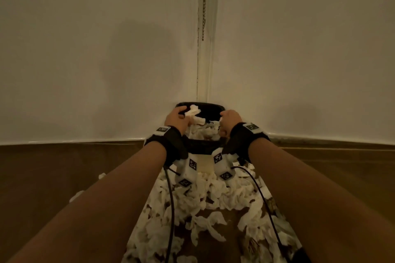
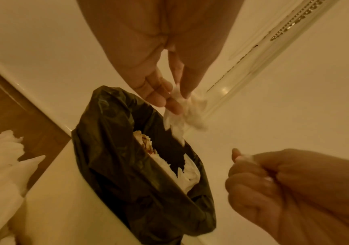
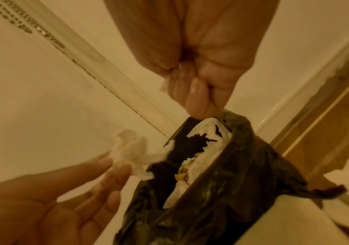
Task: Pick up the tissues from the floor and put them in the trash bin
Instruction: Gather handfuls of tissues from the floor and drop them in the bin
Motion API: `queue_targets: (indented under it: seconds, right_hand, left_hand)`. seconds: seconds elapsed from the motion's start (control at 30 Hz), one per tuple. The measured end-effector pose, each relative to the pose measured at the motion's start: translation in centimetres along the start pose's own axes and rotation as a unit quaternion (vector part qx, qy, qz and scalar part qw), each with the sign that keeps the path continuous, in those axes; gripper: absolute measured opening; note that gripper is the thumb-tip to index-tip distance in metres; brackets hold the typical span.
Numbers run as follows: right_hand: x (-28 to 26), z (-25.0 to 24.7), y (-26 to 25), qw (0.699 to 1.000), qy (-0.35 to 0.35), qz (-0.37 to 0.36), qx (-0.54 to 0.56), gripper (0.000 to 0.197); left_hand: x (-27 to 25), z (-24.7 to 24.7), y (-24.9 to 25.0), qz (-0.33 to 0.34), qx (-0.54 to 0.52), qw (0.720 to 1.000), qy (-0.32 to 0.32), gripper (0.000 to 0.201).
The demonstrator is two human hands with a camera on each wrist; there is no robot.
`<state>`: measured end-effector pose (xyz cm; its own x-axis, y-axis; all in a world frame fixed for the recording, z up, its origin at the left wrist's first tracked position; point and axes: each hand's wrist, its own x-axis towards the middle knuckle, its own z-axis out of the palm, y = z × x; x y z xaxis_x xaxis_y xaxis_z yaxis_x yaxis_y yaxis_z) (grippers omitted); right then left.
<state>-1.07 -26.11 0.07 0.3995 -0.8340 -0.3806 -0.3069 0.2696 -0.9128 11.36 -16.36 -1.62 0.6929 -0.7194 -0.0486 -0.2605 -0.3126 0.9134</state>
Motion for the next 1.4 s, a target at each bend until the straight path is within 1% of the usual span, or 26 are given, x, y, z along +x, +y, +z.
queue_targets:
  seconds: [0.03,0.07,0.17,0.2,0.23,0.3,0.37,0.5,0.57,0.63,0.73,0.83,0.87,0.9,0.97,1.03,1.07,1.1,1.13,1.17,1.2,1.27,1.3,1.33,1.37,1.4]
  right_hand:
    - [0.6,0.3,0.3,0.998,-0.008,-0.030,0.045,0.027]
    - [1.0,0.6,0.2,0.996,-0.024,-0.049,0.064,0.030]
    - [1.3,1.2,0.2,0.986,-0.051,-0.021,0.160,0.043]
    - [1.1,1.1,0.2,0.985,-0.048,-0.010,0.165,0.045]
    - [1.2,0.9,0.2,0.987,-0.044,-0.011,0.156,0.047]
    - [1.0,0.4,0.7,0.994,-0.026,-0.028,0.098,0.048]
    - [0.6,-0.1,1.5,0.997,0.011,-0.036,0.062,0.049]
    - [-0.8,-0.7,3.0,0.997,0.057,-0.043,-0.034,0.045]
    - [-1.7,-0.5,3.9,0.997,0.051,-0.033,-0.056,0.038]
    - [-3.0,0.2,5.3,0.997,0.027,-0.021,-0.065,0.027]
    - [-4.5,1.5,9.0,0.992,-0.013,-0.025,-0.121,0.027]
    - [-5.8,2.6,13.4,0.983,-0.051,0.013,-0.178,0.029]
    - [-6.3,2.9,14.7,0.975,-0.063,0.026,-0.211,0.031]
    - [-6.6,3.1,15.8,0.957,-0.082,0.032,-0.277,0.032]
    - [-7.3,3.7,17.1,0.891,-0.111,0.026,-0.439,0.028]
    - [-7.9,4.1,17.9,0.843,-0.124,0.031,-0.522,0.018]
    - [-7.8,4.2,18.4,0.823,-0.137,0.042,-0.550,0.023]
    - [-7.5,4.1,19.2,0.812,-0.141,0.054,-0.564,0.038]
    - [-7.2,4.1,20.1,0.807,-0.144,0.068,-0.568,0.059]
    - [-7.3,4.1,20.7,0.804,-0.151,0.074,-0.570,0.075]
    - [-7.5,4.3,21.3,0.804,-0.158,0.074,-0.569,0.085]
    - [-7.5,4.9,22.3,0.818,-0.147,0.080,-0.551,0.100]
    - [-7.5,5.3,22.8,0.827,-0.134,0.098,-0.538,0.106]
    - [-7.6,5.7,23.3,0.828,-0.132,0.110,-0.534,0.105]
    - [-7.7,6.2,23.9,0.819,-0.150,0.106,-0.543,0.097]
    - [-7.9,6.6,24.6,0.803,-0.171,0.096,-0.563,0.087]
  left_hand:
    - [0.3,0.1,0.0,-0.002,-0.014,1.000,-0.010,0.044]
    - [0.5,0.0,-0.1,-0.004,-0.028,0.999,-0.018,0.044]
    - [0.7,-0.6,-0.8,-0.013,-0.053,0.998,-0.018,0.043]
    - [0.5,-0.9,-1.1,-0.017,-0.057,0.998,-0.014,0.041]
    - [0.3,-1.3,-1.5,-0.020,-0.059,0.998,-0.010,0.039]
    - [-0.4,-2.0,-2.1,-0.025,-0.060,0.998,-0.003,0.034]
    - [-1.5,-2.6,-2.9,-0.027,-0.068,0.997,-0.003,0.030]
    - [-4.6,-2.7,-4.6,-0.051,-0.046,0.997,-0.019,0.034]
    - [-6.5,-2.4,-5.8,-0.068,-0.029,0.997,-0.038,0.036]
    - [-8.5,-1.9,-7.2,-0.081,-0.002,0.995,-0.058,0.037]
    - [-11.4,-0.9,-9.6,-0.103,0.025,0.991,-0.084,0.035]
    - [-14.4,-0.4,-12.1,-0.119,0.069,0.985,-0.107,0.032]
    - [-15.2,-0.3,-12.9,-0.118,0.089,0.983,-0.113,0.032]
    - [-16.0,-0.3,-13.6,-0.117,0.108,0.980,-0.116,0.032]
    - [-17.0,-0.5,-14.9,-0.133,0.124,0.977,-0.113,0.031]
    - [-17.7,-0.6,-16.2,-0.155,0.123,0.974,-0.107,0.030]
    - [-18.1,-0.8,-16.8,-0.160,0.128,0.973,-0.105,0.029]
    - [-18.4,-0.9,-17.4,-0.161,0.140,0.971,-0.105,0.028]
    - [-18.6,-0.9,-18.0,-0.158,0.159,0.969,-0.107,0.027]
    - [-18.9,-0.9,-18.6,-0.151,0.184,0.965,-0.110,0.026]
    - [-19.2,-0.9,-19.2,-0.143,0.209,0.961,-0.115,0.024]
    - [-19.7,-0.4,-20.0,-0.125,0.243,0.951,-0.145,0.021]
    - [-19.9,-0.1,-20.4,-0.113,0.258,0.944,-0.170,0.019]
    - [-20.0,0.3,-20.6,-0.099,0.278,0.934,-0.202,0.018]
    - [-20.2,0.6,-20.9,-0.082,0.302,0.920,-0.237,0.020]
    - [-20.4,1.0,-21.1,-0.060,0.333,0.901,-0.270,0.026]
